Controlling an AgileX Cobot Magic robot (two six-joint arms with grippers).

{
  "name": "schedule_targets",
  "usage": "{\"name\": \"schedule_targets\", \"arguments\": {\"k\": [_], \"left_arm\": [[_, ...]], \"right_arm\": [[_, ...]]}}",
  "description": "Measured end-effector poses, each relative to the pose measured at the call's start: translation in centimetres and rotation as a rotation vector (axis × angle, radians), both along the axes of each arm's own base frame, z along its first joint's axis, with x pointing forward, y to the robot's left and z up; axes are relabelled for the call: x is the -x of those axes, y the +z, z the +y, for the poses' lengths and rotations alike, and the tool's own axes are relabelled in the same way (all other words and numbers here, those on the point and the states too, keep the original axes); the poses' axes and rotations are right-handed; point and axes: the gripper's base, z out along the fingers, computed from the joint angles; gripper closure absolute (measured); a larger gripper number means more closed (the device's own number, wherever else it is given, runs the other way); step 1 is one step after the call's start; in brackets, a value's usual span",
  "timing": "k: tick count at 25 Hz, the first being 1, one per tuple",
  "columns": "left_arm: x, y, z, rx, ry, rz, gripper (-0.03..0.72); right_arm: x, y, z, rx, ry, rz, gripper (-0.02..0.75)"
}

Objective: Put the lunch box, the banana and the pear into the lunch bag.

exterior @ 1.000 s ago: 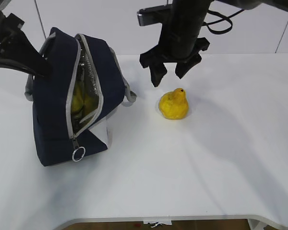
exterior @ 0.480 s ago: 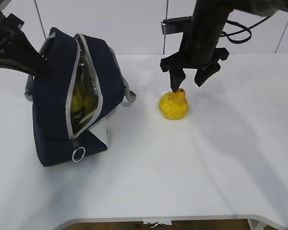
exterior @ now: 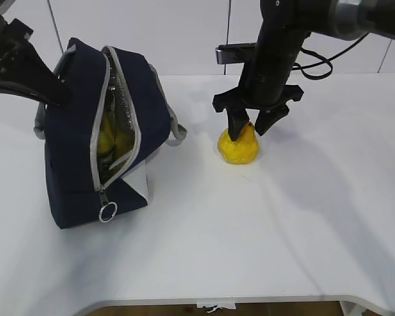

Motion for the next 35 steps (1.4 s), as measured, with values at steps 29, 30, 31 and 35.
{"name": "schedule_targets", "arguments": {"k": [29,30,31,35], "left_arm": [[0.2,-0.5,0.7,-0.105,-0.023,-0.005,0.675],[0.2,-0.5,0.7,-0.105,-0.023,-0.005,0.675],[0.2,-0.5,0.7,-0.105,-0.023,-0.005,0.675],[0.2,-0.5,0.7,-0.105,-0.023,-0.005,0.675]], "right_arm": [[4.3,10.9,4.3,-0.651,0.226,-0.071,0.484],[4.4,10.8,4.7,-0.679,0.243,-0.066,0.484],[4.3,10.4,5.1,-0.694,0.254,-0.055,0.484],[4.0,8.0,6.7,-0.688,0.286,-0.013,0.484]]}}
